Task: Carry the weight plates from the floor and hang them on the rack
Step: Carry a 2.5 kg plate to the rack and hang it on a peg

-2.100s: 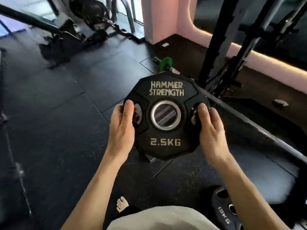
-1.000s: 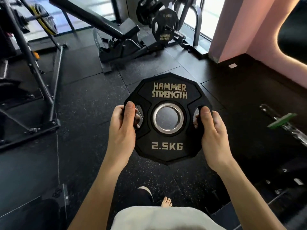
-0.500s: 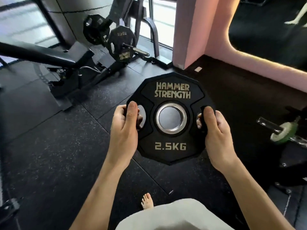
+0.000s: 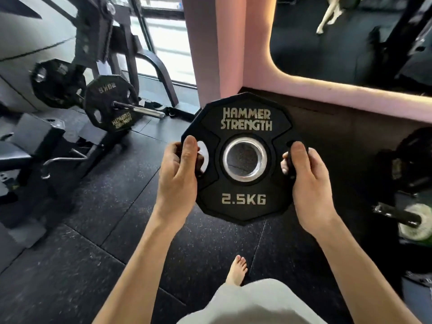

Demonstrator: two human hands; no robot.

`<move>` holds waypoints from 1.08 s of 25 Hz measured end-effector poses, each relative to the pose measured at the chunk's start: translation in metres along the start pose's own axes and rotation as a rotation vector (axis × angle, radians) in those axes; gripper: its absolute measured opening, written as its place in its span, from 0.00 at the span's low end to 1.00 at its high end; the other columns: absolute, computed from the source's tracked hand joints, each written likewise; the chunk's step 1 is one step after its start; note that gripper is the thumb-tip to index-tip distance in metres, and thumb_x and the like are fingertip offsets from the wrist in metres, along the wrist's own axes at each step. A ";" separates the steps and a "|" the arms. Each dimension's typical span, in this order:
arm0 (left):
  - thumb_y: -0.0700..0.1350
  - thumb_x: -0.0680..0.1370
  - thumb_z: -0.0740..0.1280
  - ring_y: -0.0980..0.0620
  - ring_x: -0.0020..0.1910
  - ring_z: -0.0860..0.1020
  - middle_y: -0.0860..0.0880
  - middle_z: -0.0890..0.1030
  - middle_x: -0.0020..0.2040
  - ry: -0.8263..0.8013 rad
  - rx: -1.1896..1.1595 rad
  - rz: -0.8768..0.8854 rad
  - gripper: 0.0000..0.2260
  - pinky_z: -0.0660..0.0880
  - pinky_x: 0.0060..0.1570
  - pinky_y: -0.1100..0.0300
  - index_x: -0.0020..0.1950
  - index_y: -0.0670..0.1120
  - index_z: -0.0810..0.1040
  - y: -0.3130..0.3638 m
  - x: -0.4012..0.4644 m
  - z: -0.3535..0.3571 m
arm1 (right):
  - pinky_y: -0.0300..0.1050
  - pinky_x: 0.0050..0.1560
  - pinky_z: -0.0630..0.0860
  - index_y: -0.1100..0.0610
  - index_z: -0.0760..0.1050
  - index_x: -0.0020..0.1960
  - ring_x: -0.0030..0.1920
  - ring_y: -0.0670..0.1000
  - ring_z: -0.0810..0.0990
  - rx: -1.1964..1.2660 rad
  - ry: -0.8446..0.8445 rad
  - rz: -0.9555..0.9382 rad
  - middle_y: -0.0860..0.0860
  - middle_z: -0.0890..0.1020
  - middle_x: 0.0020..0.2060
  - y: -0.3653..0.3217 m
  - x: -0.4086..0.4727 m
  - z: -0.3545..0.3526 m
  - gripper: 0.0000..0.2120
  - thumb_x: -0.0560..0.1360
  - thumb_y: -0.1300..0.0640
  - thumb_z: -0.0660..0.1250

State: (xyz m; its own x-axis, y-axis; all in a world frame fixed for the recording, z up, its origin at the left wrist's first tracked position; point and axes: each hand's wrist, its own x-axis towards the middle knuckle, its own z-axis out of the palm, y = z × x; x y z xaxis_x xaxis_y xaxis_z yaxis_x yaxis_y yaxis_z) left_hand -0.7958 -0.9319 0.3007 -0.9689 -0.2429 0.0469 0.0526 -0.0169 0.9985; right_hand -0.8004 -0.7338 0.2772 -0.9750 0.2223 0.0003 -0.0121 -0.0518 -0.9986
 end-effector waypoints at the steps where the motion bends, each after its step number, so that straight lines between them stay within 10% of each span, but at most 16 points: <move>1: 0.53 0.83 0.58 0.55 0.37 0.71 0.50 0.73 0.38 -0.026 -0.005 0.004 0.13 0.71 0.40 0.59 0.47 0.45 0.71 0.002 0.032 0.006 | 0.46 0.43 0.68 0.53 0.70 0.39 0.36 0.46 0.70 -0.009 0.013 -0.012 0.46 0.73 0.32 -0.003 0.029 0.008 0.16 0.81 0.45 0.58; 27: 0.60 0.79 0.59 0.51 0.41 0.72 0.49 0.75 0.40 -0.474 -0.012 0.038 0.15 0.69 0.45 0.50 0.39 0.53 0.73 -0.043 0.737 0.220 | 0.49 0.49 0.74 0.51 0.75 0.43 0.41 0.47 0.75 -0.027 0.504 -0.068 0.46 0.76 0.37 0.007 0.654 0.132 0.15 0.80 0.41 0.59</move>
State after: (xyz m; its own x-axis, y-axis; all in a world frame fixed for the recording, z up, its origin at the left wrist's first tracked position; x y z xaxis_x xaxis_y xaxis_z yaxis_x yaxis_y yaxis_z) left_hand -1.5653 -0.8970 0.2991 -0.9695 0.2261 0.0945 0.0903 -0.0286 0.9955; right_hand -1.4671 -0.7175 0.2772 -0.7436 0.6670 0.0467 -0.0598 0.0032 -0.9982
